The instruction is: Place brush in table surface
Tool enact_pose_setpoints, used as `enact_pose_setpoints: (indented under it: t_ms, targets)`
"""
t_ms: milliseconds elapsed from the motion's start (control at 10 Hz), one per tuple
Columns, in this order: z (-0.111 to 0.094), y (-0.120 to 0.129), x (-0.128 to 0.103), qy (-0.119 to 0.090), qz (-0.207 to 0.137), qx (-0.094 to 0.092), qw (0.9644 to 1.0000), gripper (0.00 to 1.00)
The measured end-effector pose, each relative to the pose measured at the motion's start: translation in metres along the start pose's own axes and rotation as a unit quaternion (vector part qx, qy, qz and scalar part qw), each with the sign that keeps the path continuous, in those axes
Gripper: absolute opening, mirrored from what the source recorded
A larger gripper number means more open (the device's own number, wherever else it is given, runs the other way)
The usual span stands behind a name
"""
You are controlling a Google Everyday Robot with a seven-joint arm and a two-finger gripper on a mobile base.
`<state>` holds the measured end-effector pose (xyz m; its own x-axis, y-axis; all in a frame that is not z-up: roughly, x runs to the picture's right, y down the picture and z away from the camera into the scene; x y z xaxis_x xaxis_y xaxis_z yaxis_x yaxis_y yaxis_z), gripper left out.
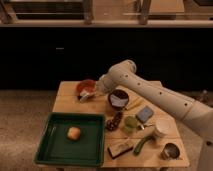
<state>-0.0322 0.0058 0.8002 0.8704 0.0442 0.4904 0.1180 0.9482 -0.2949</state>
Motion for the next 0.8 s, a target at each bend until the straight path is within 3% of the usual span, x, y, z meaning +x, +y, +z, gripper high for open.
enact_pose_setpoints:
  t_ms: [200, 500, 800]
  targets:
    - [0.002, 0.004, -0.001, -0.001, -0.006, -0.002, 1.0000, 0.00]
    - [0.024, 0.014, -0.021, -0.006, -0.018, -0.014, 0.9997, 0.00]
    - [0.040, 0.020, -0.028, -0.010, -0.021, -0.019, 0.9995, 0.00]
